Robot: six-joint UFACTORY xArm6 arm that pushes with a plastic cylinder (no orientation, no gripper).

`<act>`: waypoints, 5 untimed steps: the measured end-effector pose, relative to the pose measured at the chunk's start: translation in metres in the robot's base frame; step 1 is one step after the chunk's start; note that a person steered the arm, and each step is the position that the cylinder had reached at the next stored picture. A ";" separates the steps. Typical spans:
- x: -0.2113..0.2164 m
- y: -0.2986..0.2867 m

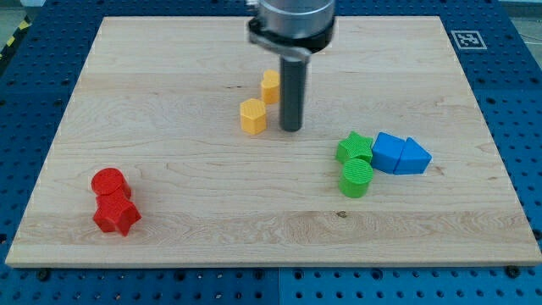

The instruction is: Move the yellow hexagon diagonal to the top right of the red circle

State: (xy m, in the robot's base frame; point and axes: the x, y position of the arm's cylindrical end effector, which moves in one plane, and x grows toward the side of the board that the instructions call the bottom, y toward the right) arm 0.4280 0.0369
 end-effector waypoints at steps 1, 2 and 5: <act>-0.014 0.000; -0.009 -0.048; -0.001 -0.126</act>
